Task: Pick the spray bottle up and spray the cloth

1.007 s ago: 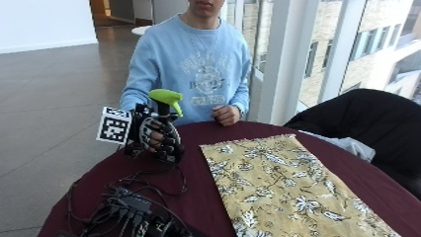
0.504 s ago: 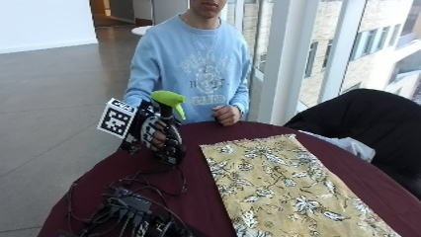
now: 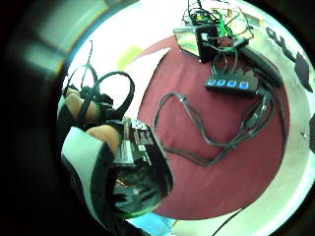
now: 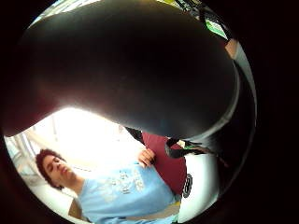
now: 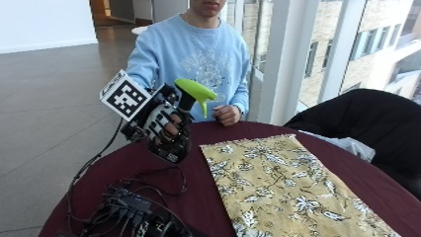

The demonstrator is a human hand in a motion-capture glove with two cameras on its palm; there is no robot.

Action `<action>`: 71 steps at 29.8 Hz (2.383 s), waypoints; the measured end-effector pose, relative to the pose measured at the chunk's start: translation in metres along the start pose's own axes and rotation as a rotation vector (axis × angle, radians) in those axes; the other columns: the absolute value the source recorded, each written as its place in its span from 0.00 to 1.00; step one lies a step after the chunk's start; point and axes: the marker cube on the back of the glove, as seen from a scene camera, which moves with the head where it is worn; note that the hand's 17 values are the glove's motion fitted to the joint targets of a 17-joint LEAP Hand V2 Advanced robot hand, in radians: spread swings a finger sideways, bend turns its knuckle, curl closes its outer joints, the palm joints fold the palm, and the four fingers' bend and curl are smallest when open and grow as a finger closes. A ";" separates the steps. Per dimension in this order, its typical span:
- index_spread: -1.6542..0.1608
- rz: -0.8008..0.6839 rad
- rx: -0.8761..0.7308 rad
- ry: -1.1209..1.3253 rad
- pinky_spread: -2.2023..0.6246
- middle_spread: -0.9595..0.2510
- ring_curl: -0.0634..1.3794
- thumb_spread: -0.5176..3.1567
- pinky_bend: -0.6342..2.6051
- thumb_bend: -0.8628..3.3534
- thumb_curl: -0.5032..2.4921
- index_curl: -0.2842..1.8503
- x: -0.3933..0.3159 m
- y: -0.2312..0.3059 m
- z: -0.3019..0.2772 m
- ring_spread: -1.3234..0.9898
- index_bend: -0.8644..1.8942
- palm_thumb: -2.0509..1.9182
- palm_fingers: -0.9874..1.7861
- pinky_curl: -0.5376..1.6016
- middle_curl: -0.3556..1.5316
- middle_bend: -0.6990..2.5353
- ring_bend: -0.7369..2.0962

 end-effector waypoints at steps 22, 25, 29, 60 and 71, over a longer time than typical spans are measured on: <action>0.77 0.140 -0.371 0.319 0.79 0.71 0.30 0.38 0.30 0.20 0.34 0.28 -0.038 -0.087 0.024 0.54 0.36 0.75 0.77 0.43 0.42 0.29 0.44; 0.77 0.145 -0.385 0.336 0.79 0.71 0.31 0.38 0.30 0.20 0.34 0.28 -0.039 -0.088 0.025 0.54 0.36 0.75 0.77 0.43 0.42 0.29 0.44; 0.77 0.154 -0.390 0.361 0.79 0.71 0.31 0.38 0.30 0.20 0.34 0.28 -0.039 -0.090 0.024 0.54 0.36 0.75 0.77 0.43 0.42 0.29 0.44; 0.78 0.196 -0.426 0.457 0.79 0.71 0.31 0.39 0.30 0.20 0.35 0.29 -0.034 -0.091 0.016 0.54 0.36 0.74 0.77 0.43 0.42 0.29 0.44; 0.78 0.193 -0.427 0.454 0.79 0.71 0.31 0.39 0.30 0.20 0.35 0.28 -0.036 -0.091 0.020 0.55 0.36 0.74 0.77 0.43 0.42 0.29 0.44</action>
